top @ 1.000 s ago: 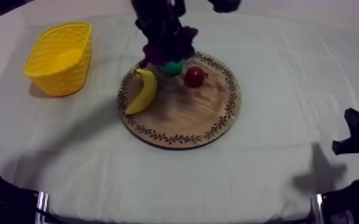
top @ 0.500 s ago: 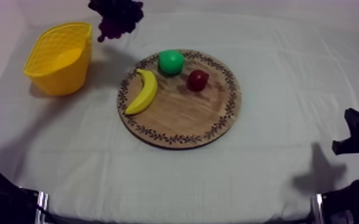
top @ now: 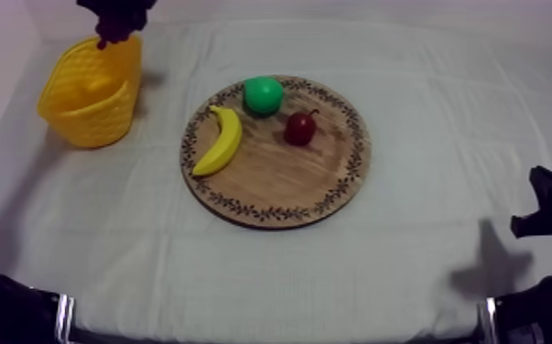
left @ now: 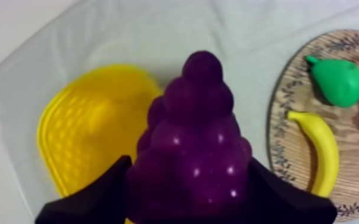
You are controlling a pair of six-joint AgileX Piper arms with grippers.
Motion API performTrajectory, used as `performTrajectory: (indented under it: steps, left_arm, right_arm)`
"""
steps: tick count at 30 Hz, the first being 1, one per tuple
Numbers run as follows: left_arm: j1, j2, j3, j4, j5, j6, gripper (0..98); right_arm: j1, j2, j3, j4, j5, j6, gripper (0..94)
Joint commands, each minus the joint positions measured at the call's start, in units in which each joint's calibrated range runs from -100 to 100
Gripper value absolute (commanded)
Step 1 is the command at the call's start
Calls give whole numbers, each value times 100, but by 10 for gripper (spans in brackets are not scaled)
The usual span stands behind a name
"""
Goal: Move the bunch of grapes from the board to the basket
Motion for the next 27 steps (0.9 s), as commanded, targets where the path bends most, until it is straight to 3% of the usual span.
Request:
performTrajectory:
  steps: [1, 13, 27]
  left_arm:
    - [-181, -46, 23, -3, 4, -15, 518]
    - [-786, -233, 106, -3, 161, -65, 520]
    - [-983, 9, 360, 87, 193, 63, 526]
  right_arm:
    - [1, 0, -4, -2, 0, 1, 3]
    - [1, 0, -4, -2, 0, 1, 3]
    - [1, 0, -4, -2, 0, 1, 3]
